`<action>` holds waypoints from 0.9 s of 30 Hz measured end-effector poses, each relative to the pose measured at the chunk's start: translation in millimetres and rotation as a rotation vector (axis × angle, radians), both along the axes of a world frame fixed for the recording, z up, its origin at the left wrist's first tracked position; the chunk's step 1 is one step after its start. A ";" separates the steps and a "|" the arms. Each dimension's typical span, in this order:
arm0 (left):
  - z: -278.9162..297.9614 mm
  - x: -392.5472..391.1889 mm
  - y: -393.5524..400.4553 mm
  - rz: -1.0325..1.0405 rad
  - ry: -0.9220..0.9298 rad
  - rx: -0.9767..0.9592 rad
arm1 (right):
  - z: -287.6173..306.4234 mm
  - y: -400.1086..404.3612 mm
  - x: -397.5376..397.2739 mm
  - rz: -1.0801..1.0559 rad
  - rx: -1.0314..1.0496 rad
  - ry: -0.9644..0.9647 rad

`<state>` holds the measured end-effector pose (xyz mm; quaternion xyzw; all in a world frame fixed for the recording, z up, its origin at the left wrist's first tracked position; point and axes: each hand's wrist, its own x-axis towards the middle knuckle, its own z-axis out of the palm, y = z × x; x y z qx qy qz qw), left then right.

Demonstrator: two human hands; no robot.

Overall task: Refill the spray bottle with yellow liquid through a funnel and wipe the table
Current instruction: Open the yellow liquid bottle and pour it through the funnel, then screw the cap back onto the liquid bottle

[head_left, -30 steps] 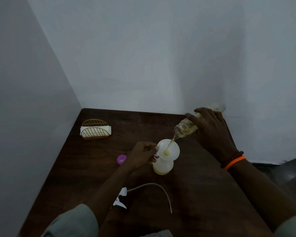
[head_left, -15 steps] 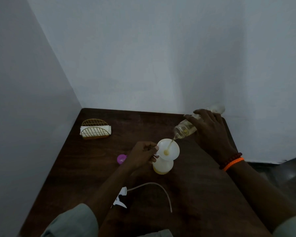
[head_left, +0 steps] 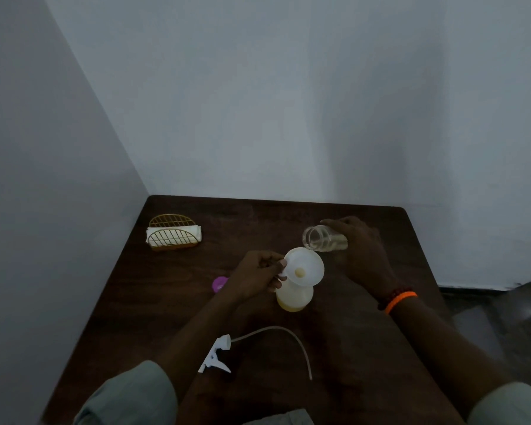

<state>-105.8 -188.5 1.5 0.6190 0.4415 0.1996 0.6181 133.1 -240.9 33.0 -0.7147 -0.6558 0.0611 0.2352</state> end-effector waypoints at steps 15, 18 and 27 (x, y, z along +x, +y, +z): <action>0.7 -6.3 6.4 0.013 0.017 -0.066 | -0.8 -0.1 -1.3 -0.071 -0.056 0.503; -13.1 -14.2 13.4 0.121 0.086 -0.024 | -1.8 1.3 3.0 -0.078 -0.058 0.515; -98.4 -80.5 21.9 0.111 0.899 0.434 | -12.2 0.4 14.0 -0.086 -0.049 0.565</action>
